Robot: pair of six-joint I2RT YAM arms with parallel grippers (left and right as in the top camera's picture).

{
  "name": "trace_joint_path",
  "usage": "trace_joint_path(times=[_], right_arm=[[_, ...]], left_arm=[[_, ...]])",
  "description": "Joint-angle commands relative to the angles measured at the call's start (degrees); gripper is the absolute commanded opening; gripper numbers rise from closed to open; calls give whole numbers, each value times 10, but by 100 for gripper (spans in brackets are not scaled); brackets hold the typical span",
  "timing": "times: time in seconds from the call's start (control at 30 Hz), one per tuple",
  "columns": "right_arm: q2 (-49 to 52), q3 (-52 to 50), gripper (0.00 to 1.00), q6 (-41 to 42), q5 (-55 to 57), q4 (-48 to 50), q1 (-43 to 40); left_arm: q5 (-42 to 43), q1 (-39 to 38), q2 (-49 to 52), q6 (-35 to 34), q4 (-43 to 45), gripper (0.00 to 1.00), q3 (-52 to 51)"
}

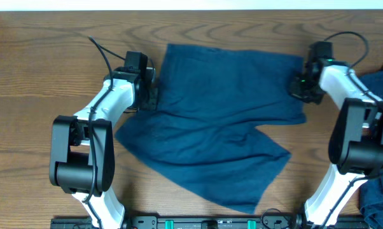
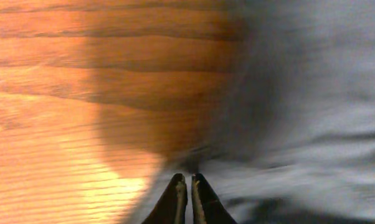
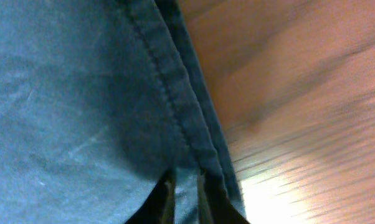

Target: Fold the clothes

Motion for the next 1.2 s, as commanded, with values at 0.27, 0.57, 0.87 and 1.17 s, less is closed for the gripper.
trace_joint_path(times=[0.27,0.57,0.87,1.17], right_arm=[[-46,122,41,-137,-210,-101,-34],[-116,123,40,-137,-252,-187,-25],[-127,123,38,-139,-251,-255,13],[-127,122,39,-139,-230,-264,46]], left_arm=[[125,2,-64,6,5,13,34],[190,-48,2,54,121,6,34],[189,-58,106,45,252,6,34],[-78,14,129,-3,226,6,36]])
